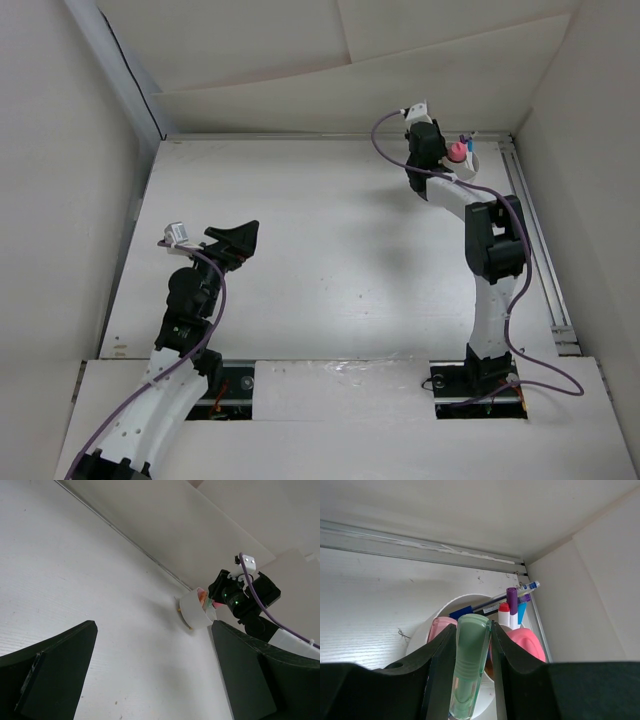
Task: Sort the stationery into containers
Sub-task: Place the pen in the storage box.
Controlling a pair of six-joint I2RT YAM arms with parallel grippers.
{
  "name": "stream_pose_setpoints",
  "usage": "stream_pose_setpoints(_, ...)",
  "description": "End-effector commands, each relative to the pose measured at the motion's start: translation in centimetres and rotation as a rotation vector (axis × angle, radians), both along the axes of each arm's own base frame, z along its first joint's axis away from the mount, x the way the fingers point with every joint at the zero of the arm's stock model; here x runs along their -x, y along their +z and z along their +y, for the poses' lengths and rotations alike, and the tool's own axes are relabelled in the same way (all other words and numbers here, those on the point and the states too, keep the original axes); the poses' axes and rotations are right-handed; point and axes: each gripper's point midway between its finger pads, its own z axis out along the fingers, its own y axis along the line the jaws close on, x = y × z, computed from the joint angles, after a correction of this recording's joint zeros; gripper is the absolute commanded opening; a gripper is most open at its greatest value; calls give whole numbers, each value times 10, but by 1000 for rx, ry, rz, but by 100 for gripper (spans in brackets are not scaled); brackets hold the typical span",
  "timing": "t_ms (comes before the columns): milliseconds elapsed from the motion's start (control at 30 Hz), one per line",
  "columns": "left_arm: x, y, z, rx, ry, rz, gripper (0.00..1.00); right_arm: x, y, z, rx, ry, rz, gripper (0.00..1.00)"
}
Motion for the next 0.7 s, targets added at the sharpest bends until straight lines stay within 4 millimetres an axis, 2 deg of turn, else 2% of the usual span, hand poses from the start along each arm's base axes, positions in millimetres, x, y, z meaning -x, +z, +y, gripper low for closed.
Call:
stream_pose_setpoints(0, 2, 14, -2, 14, -15, -47, 100, 0, -4, 0, 1, -25, -6, 20)
stream_pose_setpoints(133, 2, 14, -2, 14, -15, -47, 100, -1, 1, -1, -6, -35, -11, 20)
stream_pose_setpoints(167, 2, 14, -2, 14, -15, -47, 100, -1, -8, -1, 0, -35, 11, 20)
stream_pose_setpoints(333, 2, 14, -2, 14, -15, -47, 100, -1, -3, -2, 2, -46, 11, 20)
stream_pose_setpoints(433, 2, 14, -2, 14, -15, -47, 100, 0, -9, -4, 9, -55, 28, 20)
stream_pose_setpoints(667, 2, 16, -2, 16, -15, -56, 100, -1, -5, -5, 1, -65, 15, 22)
